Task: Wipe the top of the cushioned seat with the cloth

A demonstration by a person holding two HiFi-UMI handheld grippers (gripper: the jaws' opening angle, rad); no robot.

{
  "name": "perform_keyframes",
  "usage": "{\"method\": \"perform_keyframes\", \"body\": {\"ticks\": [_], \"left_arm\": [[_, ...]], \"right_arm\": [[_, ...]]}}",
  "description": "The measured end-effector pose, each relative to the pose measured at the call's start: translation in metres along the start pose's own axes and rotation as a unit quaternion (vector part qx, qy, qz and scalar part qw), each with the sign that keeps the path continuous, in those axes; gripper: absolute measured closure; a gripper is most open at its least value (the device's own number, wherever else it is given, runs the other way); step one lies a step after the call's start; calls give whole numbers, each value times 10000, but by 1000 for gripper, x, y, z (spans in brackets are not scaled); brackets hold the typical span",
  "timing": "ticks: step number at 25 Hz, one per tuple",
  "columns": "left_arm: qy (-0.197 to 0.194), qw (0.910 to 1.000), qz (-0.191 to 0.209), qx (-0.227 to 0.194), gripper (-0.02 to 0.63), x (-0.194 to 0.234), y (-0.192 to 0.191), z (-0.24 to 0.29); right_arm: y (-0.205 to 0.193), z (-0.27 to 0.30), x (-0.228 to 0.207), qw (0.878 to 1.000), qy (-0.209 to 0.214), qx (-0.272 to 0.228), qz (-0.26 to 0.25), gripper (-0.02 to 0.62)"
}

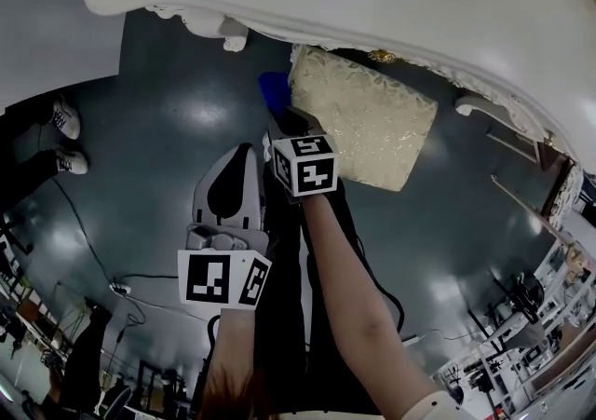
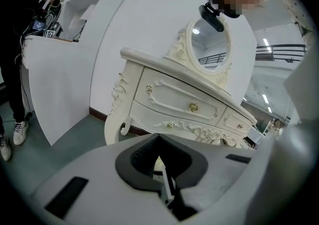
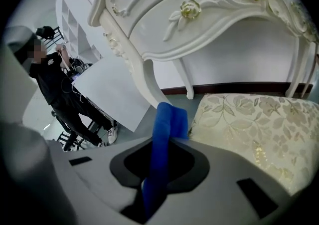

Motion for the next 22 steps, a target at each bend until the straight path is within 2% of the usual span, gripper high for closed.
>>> {"method": "perform_keyframes", "body": {"ticks": [3, 6, 12, 18, 22], "left_arm": [[25, 10000, 57, 16, 609, -8, -1, 2], [-6, 10000, 37, 28, 608, -20, -3, 6], [-387, 9991, 115, 104, 607, -64, -9, 23], [-821, 9958, 328, 242, 607, -102, -10, 35], [-966, 9936, 464, 369, 607, -114, -15, 41]], "right_arm": [[8, -25, -9, 9988, -109, -486, -1, 534], [11, -61, -25, 9942, -344, -984, 259, 534], [-8, -142, -89, 9792, -970, -1580, 827, 534], [-46, -211, -156, 9638, -1811, -1598, 1133, 534], [-79, -234, -190, 9537, -2332, -1407, 1276, 534]]}}
Point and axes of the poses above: the fingertips, and each gripper's own axes: z forward along the fingers, x to its left, y out of its top, the point moved 9 cm from there along -z, backward along the fingers, and after that the axes turned 1 degree about -y, right-handed, at the moved point
